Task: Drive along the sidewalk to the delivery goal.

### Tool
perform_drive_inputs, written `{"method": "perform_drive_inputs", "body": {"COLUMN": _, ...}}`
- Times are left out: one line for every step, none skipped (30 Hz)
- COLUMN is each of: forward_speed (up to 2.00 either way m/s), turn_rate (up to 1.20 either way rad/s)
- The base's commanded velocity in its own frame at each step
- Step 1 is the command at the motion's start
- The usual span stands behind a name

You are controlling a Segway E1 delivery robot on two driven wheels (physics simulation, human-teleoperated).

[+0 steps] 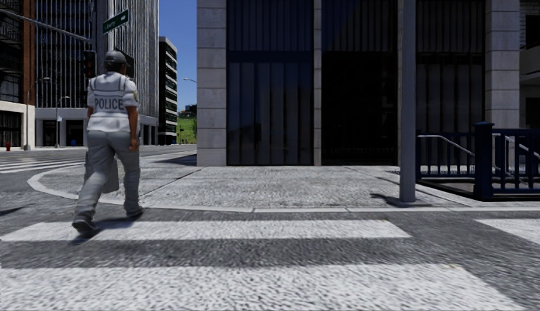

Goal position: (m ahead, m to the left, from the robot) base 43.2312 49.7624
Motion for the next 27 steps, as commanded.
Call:
{"method": "perform_drive_inputs", "body": {"forward_speed": 1.28, "turn_rate": 0.00}}
{"method": "perform_drive_inputs", "body": {"forward_speed": 1.28, "turn_rate": 0.00}}
{"method": "perform_drive_inputs", "body": {"forward_speed": 1.28, "turn_rate": 0.00}}
{"method": "perform_drive_inputs", "body": {"forward_speed": 1.28, "turn_rate": 0.00}}
{"method": "perform_drive_inputs", "body": {"forward_speed": 1.28, "turn_rate": 0.00}}
{"method": "perform_drive_inputs", "body": {"forward_speed": 1.27, "turn_rate": 0.00}}
{"method": "perform_drive_inputs", "body": {"forward_speed": 1.27, "turn_rate": 0.00}}
{"method": "perform_drive_inputs", "body": {"forward_speed": 1.27, "turn_rate": 0.00}}
{"method": "perform_drive_inputs", "body": {"forward_speed": 1.27, "turn_rate": 0.00}}
{"method": "perform_drive_inputs", "body": {"forward_speed": 1.27, "turn_rate": 0.00}}
{"method": "perform_drive_inputs", "body": {"forward_speed": 1.27, "turn_rate": 0.00}}
{"method": "perform_drive_inputs", "body": {"forward_speed": 1.27, "turn_rate": 0.00}}
{"method": "perform_drive_inputs", "body": {"forward_speed": 1.27, "turn_rate": 0.00}}
{"method": "perform_drive_inputs", "body": {"forward_speed": 1.27, "turn_rate": 0.00}}
{"method": "perform_drive_inputs", "body": {"forward_speed": 1.27, "turn_rate": 0.00}}
{"method": "perform_drive_inputs", "body": {"forward_speed": 1.27, "turn_rate": 0.00}}
{"method": "perform_drive_inputs", "body": {"forward_speed": 1.27, "turn_rate": 0.01}}
{"method": "perform_drive_inputs", "body": {"forward_speed": 1.27, "turn_rate": 0.01}}
{"method": "perform_drive_inputs", "body": {"forward_speed": 1.27, "turn_rate": 0.06}}
{"method": "perform_drive_inputs", "body": {"forward_speed": 1.27, "turn_rate": 0.07}}
{"method": "perform_drive_inputs", "body": {"forward_speed": 1.27, "turn_rate": 0.09}}
{"method": "perform_drive_inputs", "body": {"forward_speed": 1.27, "turn_rate": 0.09}}
{"method": "perform_drive_inputs", "body": {"forward_speed": 1.27, "turn_rate": 0.11}}
{"method": "perform_drive_inputs", "body": {"forward_speed": 1.27, "turn_rate": 0.14}}
{"method": "perform_drive_inputs", "body": {"forward_speed": 1.27, "turn_rate": 0.19}}
{"method": "perform_drive_inputs", "body": {"forward_speed": 1.27, "turn_rate": 0.19}}
{"method": "perform_drive_inputs", "body": {"forward_speed": 1.27, "turn_rate": 0.23}}
